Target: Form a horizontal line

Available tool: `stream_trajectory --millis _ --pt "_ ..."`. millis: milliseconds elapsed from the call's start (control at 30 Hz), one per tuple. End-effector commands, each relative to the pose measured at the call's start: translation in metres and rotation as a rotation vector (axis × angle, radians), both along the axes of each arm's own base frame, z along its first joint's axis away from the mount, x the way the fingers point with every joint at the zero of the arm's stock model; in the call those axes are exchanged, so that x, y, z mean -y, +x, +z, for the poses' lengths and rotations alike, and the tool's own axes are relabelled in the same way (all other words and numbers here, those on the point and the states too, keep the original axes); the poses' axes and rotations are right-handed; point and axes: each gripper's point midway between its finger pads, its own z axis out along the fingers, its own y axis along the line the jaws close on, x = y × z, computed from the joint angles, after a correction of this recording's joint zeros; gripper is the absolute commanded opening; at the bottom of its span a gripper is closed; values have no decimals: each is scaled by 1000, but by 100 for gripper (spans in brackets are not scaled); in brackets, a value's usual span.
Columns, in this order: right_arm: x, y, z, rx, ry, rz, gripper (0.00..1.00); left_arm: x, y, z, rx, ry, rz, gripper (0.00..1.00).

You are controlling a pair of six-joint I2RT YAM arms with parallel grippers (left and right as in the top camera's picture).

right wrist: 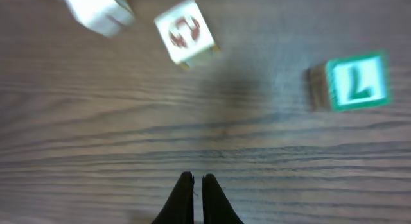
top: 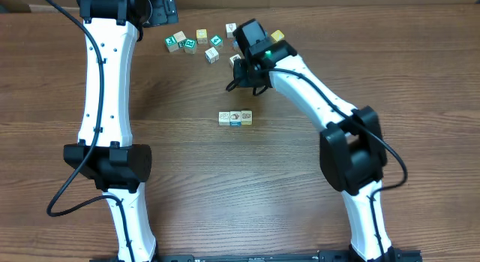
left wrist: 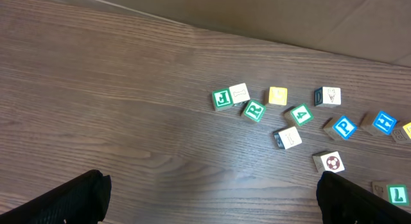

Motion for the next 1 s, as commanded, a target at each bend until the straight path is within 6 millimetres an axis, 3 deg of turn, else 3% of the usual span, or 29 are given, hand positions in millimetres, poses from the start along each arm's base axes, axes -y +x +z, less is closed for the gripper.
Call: stream_trajectory --millis 0,233,967 --pt "-3 -4 -22 -38 -15 2 4 3 0 4 9 11 -12 100" --pt "0 -8 -49 -83 -39 2 4 3 0 4 9 11 -12 100" --pt "-7 -34 -54 -151 -82 38 4 3 0 4 9 11 -12 100"
